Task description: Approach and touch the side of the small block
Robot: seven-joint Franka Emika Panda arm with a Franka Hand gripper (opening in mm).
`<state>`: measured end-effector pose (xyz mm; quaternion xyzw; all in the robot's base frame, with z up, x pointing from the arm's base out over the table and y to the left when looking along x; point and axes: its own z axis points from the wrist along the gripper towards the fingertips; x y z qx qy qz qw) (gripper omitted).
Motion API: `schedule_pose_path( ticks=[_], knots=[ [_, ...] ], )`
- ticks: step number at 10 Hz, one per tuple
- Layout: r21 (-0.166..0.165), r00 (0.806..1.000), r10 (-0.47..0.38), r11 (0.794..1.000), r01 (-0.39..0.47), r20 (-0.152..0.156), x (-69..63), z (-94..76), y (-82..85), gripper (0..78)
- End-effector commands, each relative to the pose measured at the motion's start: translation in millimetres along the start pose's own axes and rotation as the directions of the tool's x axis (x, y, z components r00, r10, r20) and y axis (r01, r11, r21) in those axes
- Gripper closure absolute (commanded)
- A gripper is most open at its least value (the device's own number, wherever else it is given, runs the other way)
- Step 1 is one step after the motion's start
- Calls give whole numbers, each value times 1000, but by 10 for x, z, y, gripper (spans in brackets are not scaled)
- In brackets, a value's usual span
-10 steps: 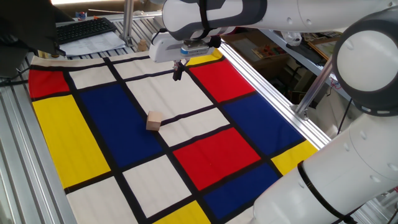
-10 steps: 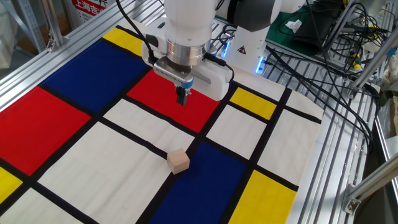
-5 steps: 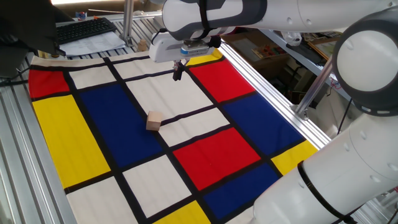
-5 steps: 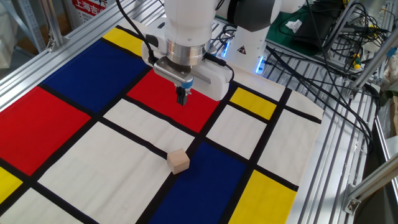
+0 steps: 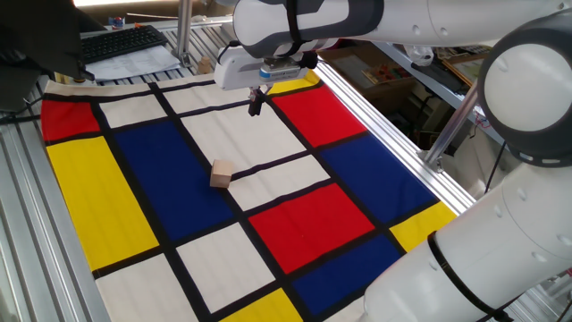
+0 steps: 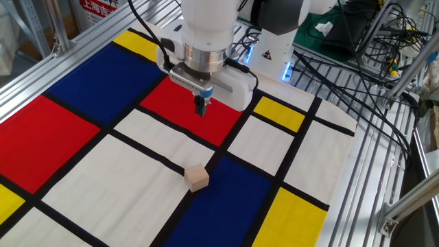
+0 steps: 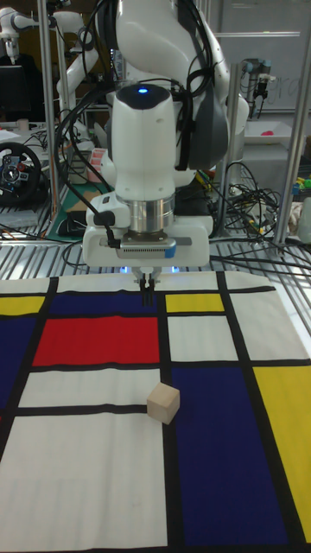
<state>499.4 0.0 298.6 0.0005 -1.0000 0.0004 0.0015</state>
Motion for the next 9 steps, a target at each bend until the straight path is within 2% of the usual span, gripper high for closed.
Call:
schedule_pose_path(
  ticks=[1, 2, 3, 9],
  knots=[
    [29, 999, 16, 999, -15, -33, 0, -1, 0, 776],
    [66, 999, 4, 998, -2, -34, 2, -2, 2, 776],
    [74, 999, 2, 997, 1, -33, 2, -2, 2, 776],
    [75, 999, 19, 997, -16, -43, 3, 0, 3, 776]
  ],
)
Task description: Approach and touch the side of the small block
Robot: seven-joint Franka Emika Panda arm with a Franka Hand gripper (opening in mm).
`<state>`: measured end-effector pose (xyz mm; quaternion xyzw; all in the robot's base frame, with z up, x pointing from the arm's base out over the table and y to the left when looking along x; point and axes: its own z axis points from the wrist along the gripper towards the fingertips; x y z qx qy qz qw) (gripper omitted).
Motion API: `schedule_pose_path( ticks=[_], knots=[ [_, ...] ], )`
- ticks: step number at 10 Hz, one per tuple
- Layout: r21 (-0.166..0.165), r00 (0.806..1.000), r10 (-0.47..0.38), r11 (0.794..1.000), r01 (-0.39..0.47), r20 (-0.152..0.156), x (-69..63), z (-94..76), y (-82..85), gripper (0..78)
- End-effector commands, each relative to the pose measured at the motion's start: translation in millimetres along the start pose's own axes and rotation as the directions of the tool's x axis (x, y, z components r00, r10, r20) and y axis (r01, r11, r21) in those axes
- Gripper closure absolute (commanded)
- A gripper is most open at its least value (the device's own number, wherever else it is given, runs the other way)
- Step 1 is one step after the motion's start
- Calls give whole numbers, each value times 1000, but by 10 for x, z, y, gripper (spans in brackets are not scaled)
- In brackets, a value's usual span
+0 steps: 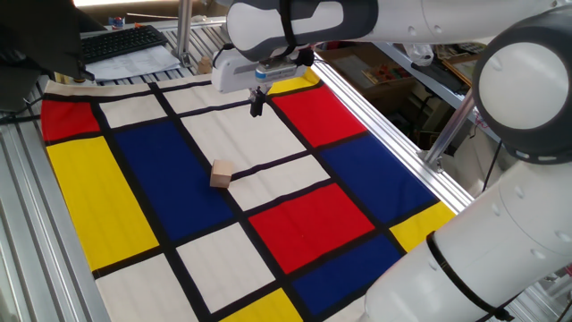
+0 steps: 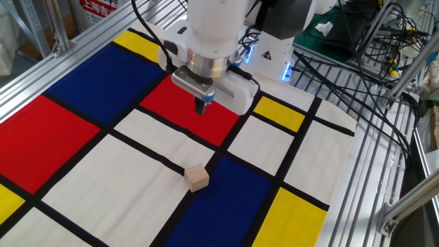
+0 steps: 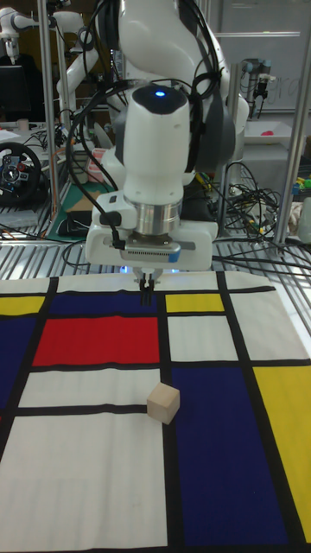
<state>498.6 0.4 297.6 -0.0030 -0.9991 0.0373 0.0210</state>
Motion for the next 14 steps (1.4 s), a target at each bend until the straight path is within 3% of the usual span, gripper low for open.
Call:
schedule_pose_path(
  ticks=[1, 4, 8, 11, 14],
  knots=[
    [1, 1000, 12, 1000, -12, -6, -3, -9, 0, 776],
    [3, 1000, 23, 1000, -23, -13, -12, 32, 19, 776],
    [67, 999, 40, 997, -39, -11, -38, 213, 41, 776],
    [65, 999, 48, 997, -48, -10, -62, 570, -72, 776],
    [61, 992, 114, 992, -111, -48, -99, 809, -228, 776]
  ],
)
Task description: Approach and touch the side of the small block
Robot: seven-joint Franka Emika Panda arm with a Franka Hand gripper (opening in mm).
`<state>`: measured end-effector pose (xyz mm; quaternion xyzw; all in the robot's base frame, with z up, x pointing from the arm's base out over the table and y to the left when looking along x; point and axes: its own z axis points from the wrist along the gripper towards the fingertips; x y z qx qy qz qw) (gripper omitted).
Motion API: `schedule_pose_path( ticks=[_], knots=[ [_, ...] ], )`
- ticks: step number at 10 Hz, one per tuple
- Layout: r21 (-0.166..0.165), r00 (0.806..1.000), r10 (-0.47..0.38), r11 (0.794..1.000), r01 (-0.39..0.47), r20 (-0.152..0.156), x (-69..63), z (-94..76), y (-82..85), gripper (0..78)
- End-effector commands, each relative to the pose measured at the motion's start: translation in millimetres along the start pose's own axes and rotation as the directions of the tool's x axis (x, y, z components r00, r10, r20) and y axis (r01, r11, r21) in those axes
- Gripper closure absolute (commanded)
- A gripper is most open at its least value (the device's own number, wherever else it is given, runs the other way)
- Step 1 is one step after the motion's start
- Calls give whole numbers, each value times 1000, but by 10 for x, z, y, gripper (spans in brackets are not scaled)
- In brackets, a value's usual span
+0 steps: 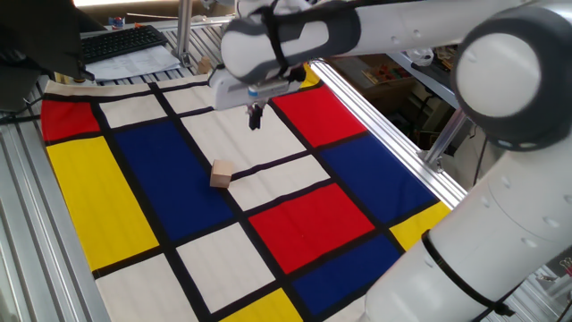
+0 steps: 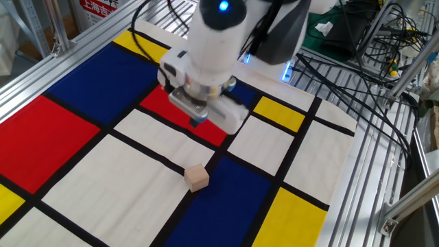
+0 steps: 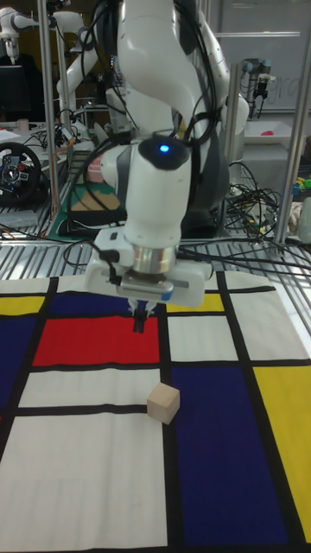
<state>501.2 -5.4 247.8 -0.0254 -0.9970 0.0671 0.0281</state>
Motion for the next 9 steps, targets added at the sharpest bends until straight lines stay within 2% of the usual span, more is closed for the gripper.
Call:
schedule_pose_path(
  ticks=[1, 3, 4, 5, 6, 9],
  knots=[
    [-1, 996, 74, 997, -74, -41, -67, 376, -221, 776],
    [-3, 995, 85, 996, -85, -47, -74, 478, -227, 776],
    [-36, 993, 105, 994, -107, -51, -72, 585, -201, 776],
    [-47, 993, 109, 993, -112, -53, -71, 606, -195, 776],
    [-82, 991, 116, 989, -121, -61, -71, 706, -173, 776],
    [-74, 989, 107, 991, -115, -100, -111, 778, -226, 776]
  ],
)
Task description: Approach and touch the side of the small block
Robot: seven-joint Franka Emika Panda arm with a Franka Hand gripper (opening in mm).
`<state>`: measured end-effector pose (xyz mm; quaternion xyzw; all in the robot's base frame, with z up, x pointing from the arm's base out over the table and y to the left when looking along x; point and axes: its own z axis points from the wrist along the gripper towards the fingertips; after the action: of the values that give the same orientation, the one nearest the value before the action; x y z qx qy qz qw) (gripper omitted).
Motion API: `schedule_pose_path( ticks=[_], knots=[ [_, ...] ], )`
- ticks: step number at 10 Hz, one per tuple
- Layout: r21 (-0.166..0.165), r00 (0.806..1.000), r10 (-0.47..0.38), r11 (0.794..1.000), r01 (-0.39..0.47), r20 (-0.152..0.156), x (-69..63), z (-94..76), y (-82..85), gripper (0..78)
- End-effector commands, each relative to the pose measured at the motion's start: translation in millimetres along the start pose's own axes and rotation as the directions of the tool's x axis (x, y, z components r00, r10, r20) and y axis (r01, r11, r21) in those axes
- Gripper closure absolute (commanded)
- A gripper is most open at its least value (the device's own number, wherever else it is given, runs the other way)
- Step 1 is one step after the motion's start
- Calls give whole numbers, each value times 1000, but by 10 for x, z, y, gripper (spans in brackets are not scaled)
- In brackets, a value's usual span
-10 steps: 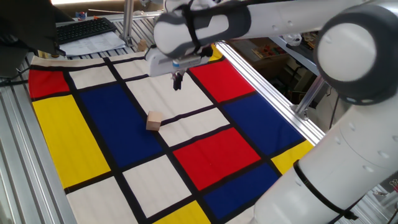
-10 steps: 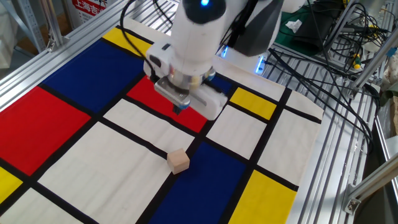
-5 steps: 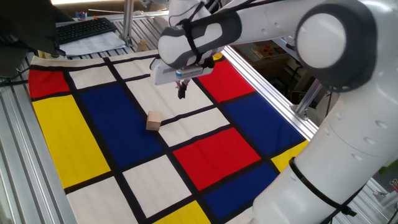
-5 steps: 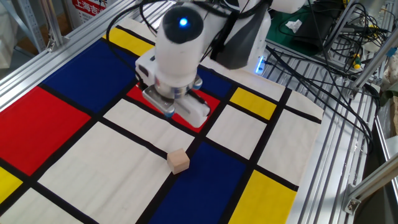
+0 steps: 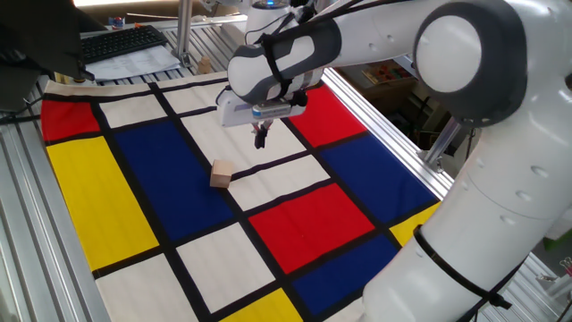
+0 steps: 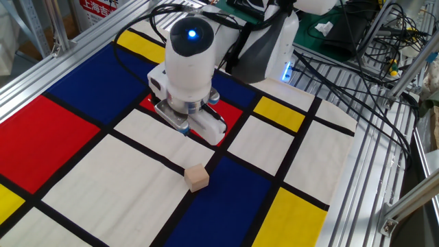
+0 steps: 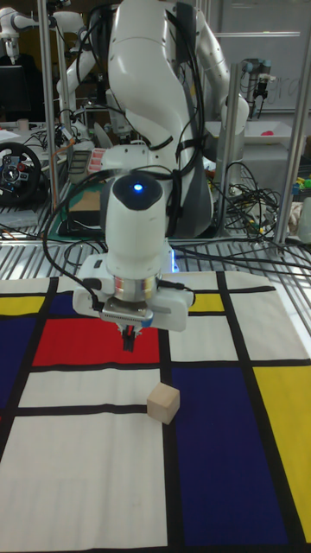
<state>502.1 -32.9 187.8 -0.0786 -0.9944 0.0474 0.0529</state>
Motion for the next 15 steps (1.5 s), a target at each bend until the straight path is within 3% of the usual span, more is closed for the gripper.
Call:
schedule_pose_path(
  ticks=[1, 4, 9, 11, 15],
  knots=[
    [-37, 999, 2, 999, -4, -48, -84, 174, -59, 776],
    [-38, 997, -24, 999, 21, -74, -117, 244, -105, 776],
    [-53, 999, -32, 998, 30, -27, -153, 467, -77, 776],
    [-70, 1000, -16, 997, 18, 26, -158, 622, -70, 776],
    [-79, 999, 27, 997, -23, 38, -108, 677, -74, 776]
  ],
)
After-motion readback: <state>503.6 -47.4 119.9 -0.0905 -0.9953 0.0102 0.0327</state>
